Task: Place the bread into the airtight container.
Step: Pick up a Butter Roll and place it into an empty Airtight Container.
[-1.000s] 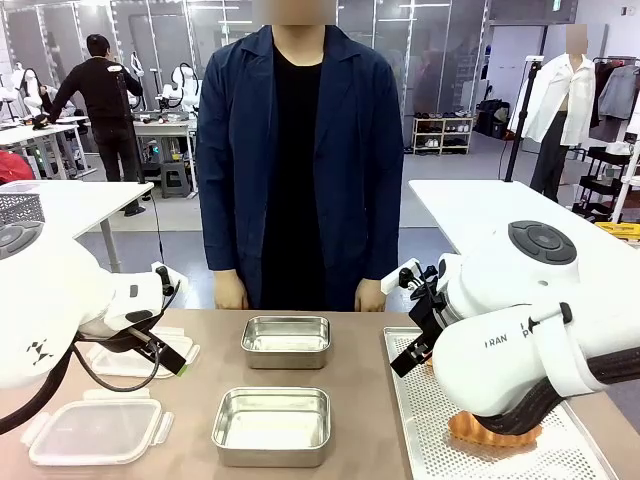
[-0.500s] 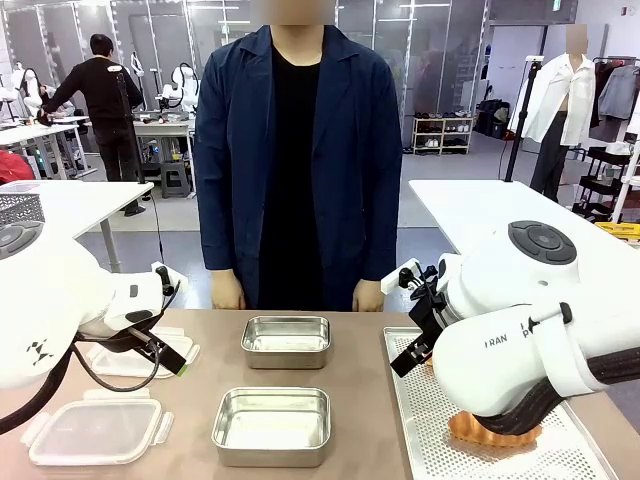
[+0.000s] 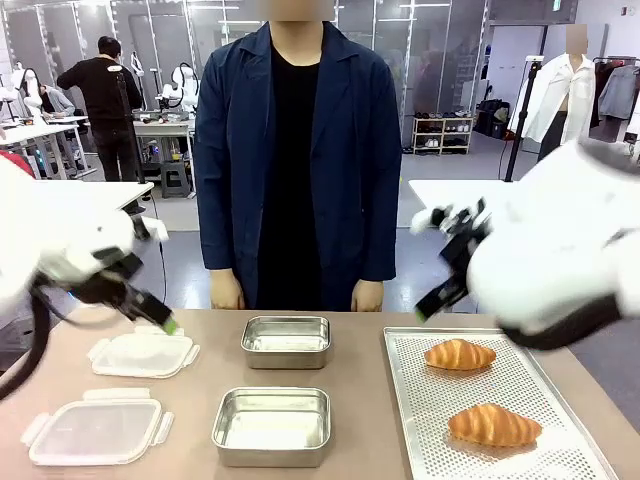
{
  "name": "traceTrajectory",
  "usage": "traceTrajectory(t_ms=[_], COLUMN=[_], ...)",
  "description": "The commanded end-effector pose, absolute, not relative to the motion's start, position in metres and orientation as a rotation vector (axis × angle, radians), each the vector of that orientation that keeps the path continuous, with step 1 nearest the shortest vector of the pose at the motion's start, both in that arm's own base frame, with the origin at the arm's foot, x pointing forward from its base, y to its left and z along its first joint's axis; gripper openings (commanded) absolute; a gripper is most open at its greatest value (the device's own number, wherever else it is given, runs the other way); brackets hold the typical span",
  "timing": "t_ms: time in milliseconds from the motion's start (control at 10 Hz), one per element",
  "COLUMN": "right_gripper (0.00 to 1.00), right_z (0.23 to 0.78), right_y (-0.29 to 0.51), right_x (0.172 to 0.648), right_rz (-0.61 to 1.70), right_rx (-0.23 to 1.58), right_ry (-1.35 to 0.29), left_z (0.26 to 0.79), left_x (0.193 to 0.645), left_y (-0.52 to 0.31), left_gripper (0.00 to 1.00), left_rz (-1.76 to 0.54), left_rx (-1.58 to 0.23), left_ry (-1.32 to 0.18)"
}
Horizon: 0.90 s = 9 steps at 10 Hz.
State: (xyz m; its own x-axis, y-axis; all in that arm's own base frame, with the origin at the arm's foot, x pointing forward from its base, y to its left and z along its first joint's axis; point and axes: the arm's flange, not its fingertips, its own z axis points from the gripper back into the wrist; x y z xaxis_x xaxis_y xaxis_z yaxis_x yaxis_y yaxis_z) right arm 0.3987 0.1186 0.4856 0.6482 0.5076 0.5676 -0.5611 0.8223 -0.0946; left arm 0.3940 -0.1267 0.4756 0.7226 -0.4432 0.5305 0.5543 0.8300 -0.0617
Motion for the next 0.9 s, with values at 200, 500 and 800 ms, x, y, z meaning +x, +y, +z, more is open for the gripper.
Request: traceTrajectory(t_ms=[200, 500, 800], right_gripper=[1.00, 1.00, 1.00], right_z=[0.638, 0.691, 0.718], right_y=[0.007, -0.063, -0.120], right_x=[0.358, 0.295, 0.222], right_rz=[0.648, 0.664, 0.605], right_rx=[0.185, 0.241, 0.204], right_ry=[-0.576, -0.632, -0.745], left_z=[0.653, 0.733, 0.765], left_x=[0.342, 0.279, 0.209], left_y=[-0.048, 0.006, 0.056], left_gripper=[1.00, 1.00, 1.00], left_rz=[-0.591, -0.586, -0.535], left_rx=[-0.274, -0.306, -0.317], left_ry=[-0.541, -0.615, -0.737])
